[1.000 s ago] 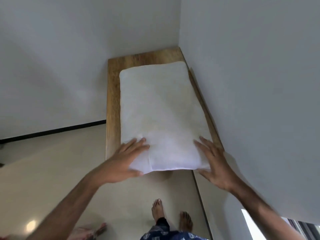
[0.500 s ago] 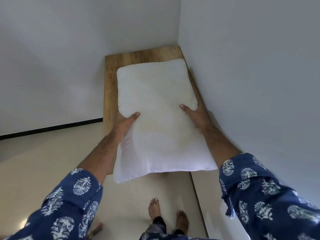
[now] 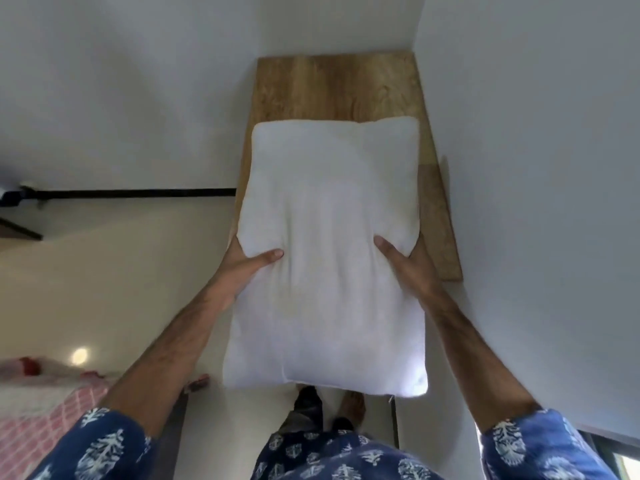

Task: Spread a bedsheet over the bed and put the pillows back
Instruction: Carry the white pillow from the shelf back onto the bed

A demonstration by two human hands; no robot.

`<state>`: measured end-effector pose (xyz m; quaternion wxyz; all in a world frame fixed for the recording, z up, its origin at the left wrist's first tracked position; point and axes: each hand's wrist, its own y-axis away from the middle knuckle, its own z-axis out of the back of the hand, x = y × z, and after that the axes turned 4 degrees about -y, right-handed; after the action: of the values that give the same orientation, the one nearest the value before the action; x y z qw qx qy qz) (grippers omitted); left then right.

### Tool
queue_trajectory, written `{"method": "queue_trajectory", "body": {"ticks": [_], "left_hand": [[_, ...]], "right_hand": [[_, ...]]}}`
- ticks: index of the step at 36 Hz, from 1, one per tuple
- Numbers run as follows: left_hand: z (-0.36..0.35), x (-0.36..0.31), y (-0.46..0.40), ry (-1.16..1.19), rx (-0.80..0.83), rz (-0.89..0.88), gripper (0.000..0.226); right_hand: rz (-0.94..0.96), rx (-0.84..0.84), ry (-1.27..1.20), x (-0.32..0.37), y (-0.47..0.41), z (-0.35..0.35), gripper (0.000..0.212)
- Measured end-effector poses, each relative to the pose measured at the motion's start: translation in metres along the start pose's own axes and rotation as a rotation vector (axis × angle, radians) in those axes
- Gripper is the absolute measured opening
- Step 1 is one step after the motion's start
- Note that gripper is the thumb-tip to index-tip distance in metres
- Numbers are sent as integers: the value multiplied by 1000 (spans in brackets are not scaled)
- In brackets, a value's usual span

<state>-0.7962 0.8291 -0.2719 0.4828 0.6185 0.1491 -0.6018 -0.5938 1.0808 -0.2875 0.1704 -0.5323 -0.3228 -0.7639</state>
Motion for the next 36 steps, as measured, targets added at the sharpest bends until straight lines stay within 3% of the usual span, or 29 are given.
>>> {"method": "queue_trajectory", "body": {"ticks": [3,8,13,18,21,28,33,36], "left_hand": [[1,14,27,66,-129,-23,79],[29,42,86,173,-322,2,77],[82,70,160,269,-500,-8,72],[148,102,251,267,-699,-18,70],[185,131,311,258,-823,-7,77],[257,220,472,280,-1092,65,103],[291,271,587,281,-1251,52,66],[307,300,651,312,-1317,69,70]], "right_hand": [[63,46,-4,3,11,-10,82],[146,150,76,13,30,-41,95],[213,386,89,32,82,-100,76],[292,572,115,39,141,-177,92],[280,731,130,44,192,-221,74],[329,949,229,33,330,-328,83],[406,1124,233,16,441,-393,71],[443,1216,237,3,504,-426,68]]}}
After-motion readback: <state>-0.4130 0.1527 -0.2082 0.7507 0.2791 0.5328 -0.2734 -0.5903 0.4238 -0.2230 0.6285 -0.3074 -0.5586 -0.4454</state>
